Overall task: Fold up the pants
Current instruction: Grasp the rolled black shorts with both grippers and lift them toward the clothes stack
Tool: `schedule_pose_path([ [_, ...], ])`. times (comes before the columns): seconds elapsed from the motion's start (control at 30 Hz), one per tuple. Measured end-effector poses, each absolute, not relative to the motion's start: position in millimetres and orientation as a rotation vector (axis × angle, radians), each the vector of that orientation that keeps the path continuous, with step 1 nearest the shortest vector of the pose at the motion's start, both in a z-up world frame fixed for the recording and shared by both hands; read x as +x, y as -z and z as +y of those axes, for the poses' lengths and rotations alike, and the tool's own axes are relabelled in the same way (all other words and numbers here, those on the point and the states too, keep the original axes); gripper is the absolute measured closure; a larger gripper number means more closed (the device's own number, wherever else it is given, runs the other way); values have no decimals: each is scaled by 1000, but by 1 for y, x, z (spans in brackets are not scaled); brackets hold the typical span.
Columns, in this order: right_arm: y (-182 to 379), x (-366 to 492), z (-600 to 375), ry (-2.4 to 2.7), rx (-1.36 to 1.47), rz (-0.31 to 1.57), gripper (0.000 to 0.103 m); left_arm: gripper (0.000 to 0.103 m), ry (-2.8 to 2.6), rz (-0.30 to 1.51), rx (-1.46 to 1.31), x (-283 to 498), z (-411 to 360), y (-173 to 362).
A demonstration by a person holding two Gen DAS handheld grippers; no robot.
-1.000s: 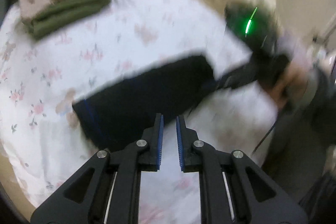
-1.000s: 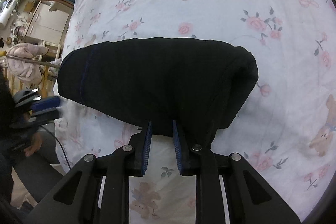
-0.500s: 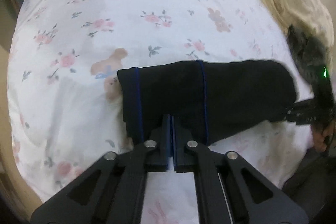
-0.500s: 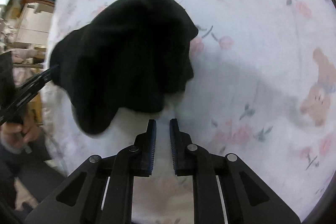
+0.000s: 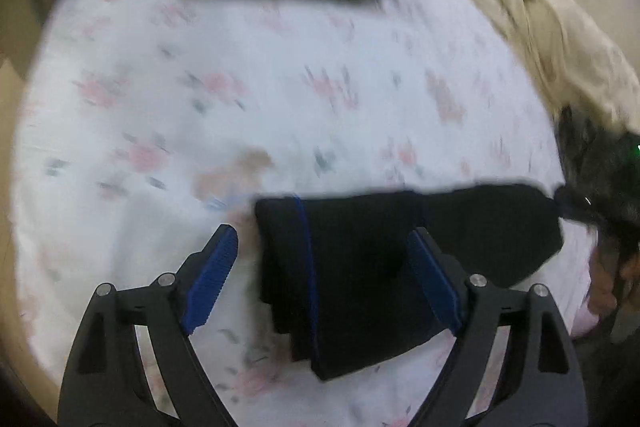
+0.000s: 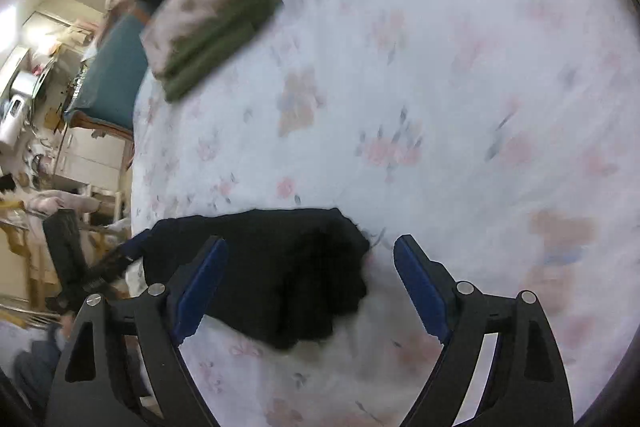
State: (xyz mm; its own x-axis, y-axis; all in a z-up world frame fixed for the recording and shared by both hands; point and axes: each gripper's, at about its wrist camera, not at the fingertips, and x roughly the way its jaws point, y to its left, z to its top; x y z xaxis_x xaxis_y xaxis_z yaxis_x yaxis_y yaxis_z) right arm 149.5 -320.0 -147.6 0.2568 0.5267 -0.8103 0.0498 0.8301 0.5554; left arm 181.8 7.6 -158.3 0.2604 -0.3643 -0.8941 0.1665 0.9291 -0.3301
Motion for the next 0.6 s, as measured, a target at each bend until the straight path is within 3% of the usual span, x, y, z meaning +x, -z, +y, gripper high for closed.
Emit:
schedule_pose_path([
  [0.1,182,153,-306,-384,473,1412,17,18,422,1272,-95,173,-2,169],
  [0.23,184,149,-310,-409,437,1381,25,19,456,1236,-123,171,4,171],
  [0.3,183,143,-308,-420,444,1371,34,32,477,1221,-136,171,3,171],
  [0.33,182,141,-303,-428,430,1369,37,47,502,1219,-135,171,1,170],
  [0.43,183,141,-291,-431,379,1353,48,58,509,1222,-144,169,-2,166],
  [0.5,185,143,-284,-481,360,1347,63,68,478,1194,-114,165,-7,160],
  [0.53,187,145,-292,-470,422,1341,65,78,462,1168,-95,164,-11,155],
  [0.6,184,145,-295,-463,453,1337,71,84,459,1155,-104,165,-11,153],
])
